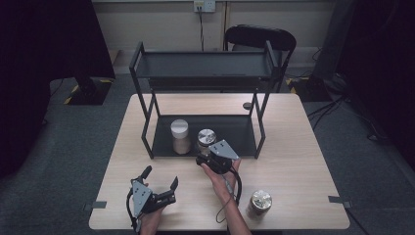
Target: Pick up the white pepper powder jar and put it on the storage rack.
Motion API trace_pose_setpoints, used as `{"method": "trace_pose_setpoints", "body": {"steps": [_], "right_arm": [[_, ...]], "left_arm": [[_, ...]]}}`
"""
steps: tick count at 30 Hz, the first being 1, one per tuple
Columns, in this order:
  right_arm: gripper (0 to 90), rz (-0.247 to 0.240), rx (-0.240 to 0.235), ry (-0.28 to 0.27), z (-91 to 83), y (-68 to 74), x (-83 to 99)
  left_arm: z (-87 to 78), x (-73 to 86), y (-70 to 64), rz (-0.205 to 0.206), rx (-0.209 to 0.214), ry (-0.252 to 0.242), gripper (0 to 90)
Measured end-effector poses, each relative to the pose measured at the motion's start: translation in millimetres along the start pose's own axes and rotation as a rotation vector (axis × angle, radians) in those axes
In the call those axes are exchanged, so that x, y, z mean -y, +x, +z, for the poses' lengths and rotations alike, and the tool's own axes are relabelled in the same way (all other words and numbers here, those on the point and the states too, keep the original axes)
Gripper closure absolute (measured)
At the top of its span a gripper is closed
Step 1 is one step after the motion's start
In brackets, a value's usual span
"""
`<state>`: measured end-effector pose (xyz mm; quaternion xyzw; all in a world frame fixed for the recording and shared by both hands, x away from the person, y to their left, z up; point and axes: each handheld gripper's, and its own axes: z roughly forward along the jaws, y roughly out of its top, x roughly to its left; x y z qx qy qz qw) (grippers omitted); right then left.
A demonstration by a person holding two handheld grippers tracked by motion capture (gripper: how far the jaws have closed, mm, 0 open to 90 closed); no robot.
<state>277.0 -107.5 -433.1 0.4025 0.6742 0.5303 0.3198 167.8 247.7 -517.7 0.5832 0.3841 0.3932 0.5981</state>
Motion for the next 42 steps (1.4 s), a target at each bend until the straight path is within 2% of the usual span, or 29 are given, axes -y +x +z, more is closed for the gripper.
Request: {"method": "trace_pose_setpoints", "body": {"steps": [9, 18, 42], "right_arm": [[30.3, -0.008, 0.006, 0.018, 15.4, -0.6, -0.7], [30.3, 0.013, 0.025, 0.037, 26.7, -3.1, 4.3], [30.3, 0.004, 0.042, 0.083, 56.6, -2.0, 4.4]], "left_arm": [[0.0, -0.1, 0.6, 0.000, 0.003, 0.001, 0.5], [0.0, -0.1, 1.1, 0.000, 0.007, 0.000, 0.6], [-0.1, -0.1, 2.0, 0.000, 0.012, 0.000, 0.6]]}}
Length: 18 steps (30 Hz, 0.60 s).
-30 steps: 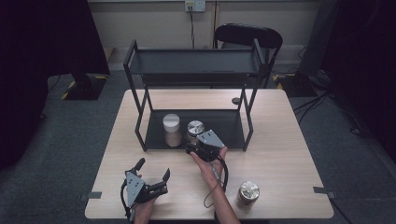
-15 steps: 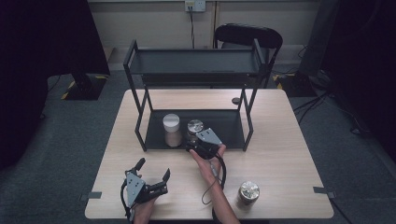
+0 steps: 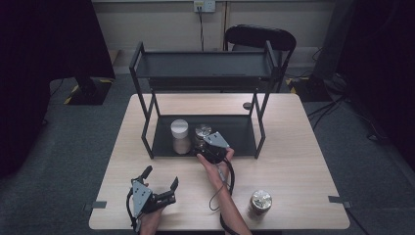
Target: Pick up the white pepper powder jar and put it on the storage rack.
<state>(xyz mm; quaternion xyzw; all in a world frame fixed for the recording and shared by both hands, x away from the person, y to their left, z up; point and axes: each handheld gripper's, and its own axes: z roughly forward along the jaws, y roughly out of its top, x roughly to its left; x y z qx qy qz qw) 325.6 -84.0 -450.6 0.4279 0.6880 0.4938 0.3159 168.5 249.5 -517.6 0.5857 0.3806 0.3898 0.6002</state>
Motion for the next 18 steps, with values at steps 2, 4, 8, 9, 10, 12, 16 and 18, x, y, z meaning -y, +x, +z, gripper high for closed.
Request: {"method": "trace_pose_setpoints", "body": {"steps": [2, 4, 8, 9, 10, 12, 16, 18], "right_arm": [[30.3, 0.003, 0.001, 0.004, 2.1, -0.8, -0.4], [30.3, 0.008, -0.003, 0.006, 4.0, -1.7, -0.4], [30.3, 0.007, 0.001, 0.013, 7.1, -1.1, -0.5], [30.3, 0.013, 0.003, 0.012, 7.3, -0.8, -0.2], [30.3, 0.013, 0.002, 0.014, 7.4, -1.1, -0.7], [30.3, 0.016, 0.002, 0.017, 8.1, -2.2, -0.8], [30.2, 0.004, 0.006, 0.021, 8.0, -2.5, 1.2], [30.2, -0.004, 0.010, 0.019, 7.3, -0.7, 2.4]], "left_arm": [[0.0, 0.0, 0.0, 0.000, 0.000, 0.000, 0.6], [0.0, 0.0, 0.0, 0.000, 0.000, 0.000, 0.6], [0.0, 0.0, 0.0, 0.000, 0.000, 0.000, 0.6], [0.0, 0.0, 0.0, 0.000, 0.000, 0.000, 0.6], [0.0, 0.1, -0.1, 0.000, 0.000, 0.000, 0.6], [0.0, 0.0, 0.0, 0.000, 0.000, 0.000, 0.5], [0.0, 0.0, 0.0, 0.000, 0.000, 0.000, 0.6], [0.0, 0.0, -0.1, 0.000, 0.000, 0.000, 0.6]]}}
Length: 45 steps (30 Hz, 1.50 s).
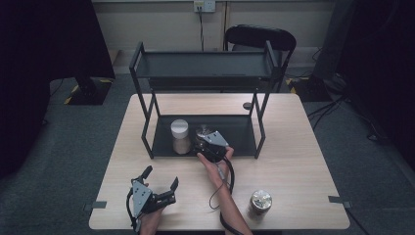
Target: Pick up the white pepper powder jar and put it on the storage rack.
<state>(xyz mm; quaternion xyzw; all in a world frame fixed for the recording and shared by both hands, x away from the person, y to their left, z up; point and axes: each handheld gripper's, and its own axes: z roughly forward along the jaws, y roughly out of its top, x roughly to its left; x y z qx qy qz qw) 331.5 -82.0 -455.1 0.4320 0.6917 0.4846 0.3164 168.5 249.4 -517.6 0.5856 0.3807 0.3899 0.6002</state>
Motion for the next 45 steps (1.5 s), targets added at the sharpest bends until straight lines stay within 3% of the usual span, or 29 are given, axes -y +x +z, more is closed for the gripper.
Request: {"method": "trace_pose_setpoints", "body": {"steps": [15, 37, 45], "right_arm": [[29.6, 0.021, -0.003, 0.014, -0.2, -0.8, -3.2], [29.5, 0.010, -0.014, 0.024, -0.3, -3.3, -6.2], [16.4, 0.014, 0.000, 0.006, -1.8, -0.4, -6.9]], "left_arm": [[0.0, 0.0, -0.1, 0.000, -0.001, 0.000, 0.6], [0.0, 0.0, -0.2, 0.000, -0.001, 0.000, 0.6], [0.0, 0.0, -0.2, 0.000, -0.001, 0.000, 0.6]]}}
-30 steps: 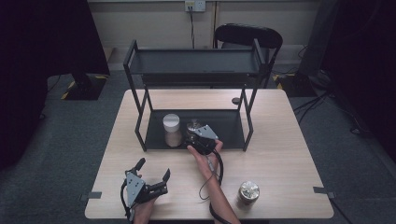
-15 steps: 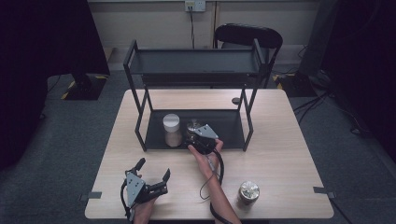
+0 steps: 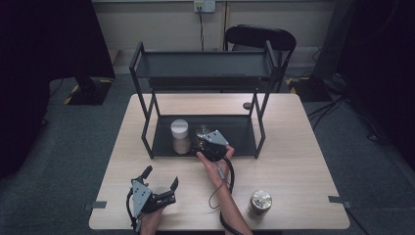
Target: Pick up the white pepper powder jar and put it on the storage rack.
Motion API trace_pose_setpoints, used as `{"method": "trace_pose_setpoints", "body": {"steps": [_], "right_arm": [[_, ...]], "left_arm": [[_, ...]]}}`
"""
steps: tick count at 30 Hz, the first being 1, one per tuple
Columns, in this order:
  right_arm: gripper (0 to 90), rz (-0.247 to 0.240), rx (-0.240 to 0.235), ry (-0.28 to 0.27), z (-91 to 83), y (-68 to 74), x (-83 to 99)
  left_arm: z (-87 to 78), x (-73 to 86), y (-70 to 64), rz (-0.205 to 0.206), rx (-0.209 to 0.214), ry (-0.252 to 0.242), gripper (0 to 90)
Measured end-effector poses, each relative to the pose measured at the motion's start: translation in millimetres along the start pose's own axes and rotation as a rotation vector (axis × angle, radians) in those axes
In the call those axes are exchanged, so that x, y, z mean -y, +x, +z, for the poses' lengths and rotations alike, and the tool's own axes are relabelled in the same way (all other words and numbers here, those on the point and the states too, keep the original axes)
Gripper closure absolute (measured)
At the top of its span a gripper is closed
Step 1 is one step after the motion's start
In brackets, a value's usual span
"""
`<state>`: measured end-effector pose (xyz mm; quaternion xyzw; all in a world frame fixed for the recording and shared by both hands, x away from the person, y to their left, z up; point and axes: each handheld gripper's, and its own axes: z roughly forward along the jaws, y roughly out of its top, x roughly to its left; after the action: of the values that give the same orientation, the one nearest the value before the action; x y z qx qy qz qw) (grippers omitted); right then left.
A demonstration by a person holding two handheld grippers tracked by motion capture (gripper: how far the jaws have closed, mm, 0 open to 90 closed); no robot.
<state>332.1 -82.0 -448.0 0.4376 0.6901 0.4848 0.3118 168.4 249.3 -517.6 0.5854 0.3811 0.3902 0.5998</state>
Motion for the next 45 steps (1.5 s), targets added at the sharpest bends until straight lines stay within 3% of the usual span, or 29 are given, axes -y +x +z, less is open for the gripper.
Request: {"method": "trace_pose_setpoints", "body": {"steps": [4, 9, 30, 45], "right_arm": [[6.4, 0.026, 0.014, 0.006, 1.4, 0.7, 0.4], [0.4, 0.046, 0.023, -0.004, 1.9, 1.1, 4.4], [0.3, 0.056, 0.013, -0.030, -5.9, 1.9, 1.5], [0.3, 0.054, 0.007, -0.080, -22.0, 4.5, -4.8]], "left_arm": [[0.0, 0.0, 0.0, 0.000, 0.000, 0.000, 0.6], [0.0, 0.0, 0.0, 0.000, 0.000, 0.000, 0.6], [0.0, 0.0, -0.1, 0.000, -0.001, 0.000, 0.6], [0.0, -0.1, -0.1, 0.000, -0.001, 0.000, 0.7]]}}
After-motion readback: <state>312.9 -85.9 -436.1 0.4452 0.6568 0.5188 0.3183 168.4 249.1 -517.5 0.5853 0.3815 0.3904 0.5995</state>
